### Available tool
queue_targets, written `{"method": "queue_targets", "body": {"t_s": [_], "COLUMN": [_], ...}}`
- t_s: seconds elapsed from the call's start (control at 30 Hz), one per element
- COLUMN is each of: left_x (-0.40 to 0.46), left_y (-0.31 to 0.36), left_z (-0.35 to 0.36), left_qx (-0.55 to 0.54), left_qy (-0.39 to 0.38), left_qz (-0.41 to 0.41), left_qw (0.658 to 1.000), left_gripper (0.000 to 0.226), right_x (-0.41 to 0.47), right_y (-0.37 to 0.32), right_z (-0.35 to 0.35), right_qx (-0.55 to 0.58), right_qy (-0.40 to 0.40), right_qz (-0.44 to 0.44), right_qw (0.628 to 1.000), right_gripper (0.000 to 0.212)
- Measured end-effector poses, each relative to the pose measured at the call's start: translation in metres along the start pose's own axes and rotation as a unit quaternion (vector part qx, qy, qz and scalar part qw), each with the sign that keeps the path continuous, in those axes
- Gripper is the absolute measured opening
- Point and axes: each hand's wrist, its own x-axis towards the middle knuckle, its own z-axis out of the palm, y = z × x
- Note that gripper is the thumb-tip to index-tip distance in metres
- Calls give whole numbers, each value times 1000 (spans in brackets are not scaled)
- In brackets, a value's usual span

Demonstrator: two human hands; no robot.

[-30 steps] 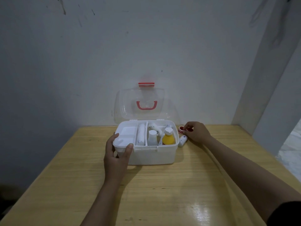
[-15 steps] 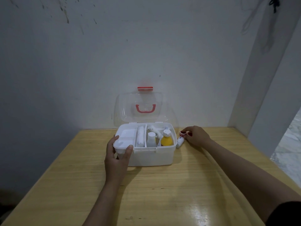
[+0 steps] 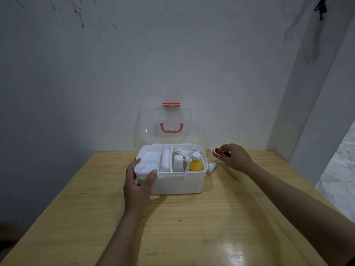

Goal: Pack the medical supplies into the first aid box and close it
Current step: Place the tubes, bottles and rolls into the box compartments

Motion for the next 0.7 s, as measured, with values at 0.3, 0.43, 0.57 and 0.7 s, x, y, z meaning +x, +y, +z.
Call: {"method": "queue_targets", "body": {"t_s": [0.3, 0.43, 0.57, 0.7], "left_x": [-2, -1, -2, -1], "left_y": [4, 5, 4, 5], "left_z": [0, -3, -5, -6], "left_qx": [-13, -17, -25, -31], "left_qy": [-4, -8, -21, -27], "left_qz": [-4, -13, -25, -23], "left_qw": [1000, 1000, 999, 999], "left_gripper": [52, 52, 55, 56], "right_x": [-13, -10, -2, 7], "right_y": [-95, -149, -193, -219], "right_z": [-58, -48, -22, 10], "right_qx": [53, 47, 11, -48], "right_qy": [-22, -61, -99, -141], "right_qz": [-105, -163, -200, -218], "right_qw": [993, 984, 975, 964], "right_gripper": [23, 20, 20, 27]}}
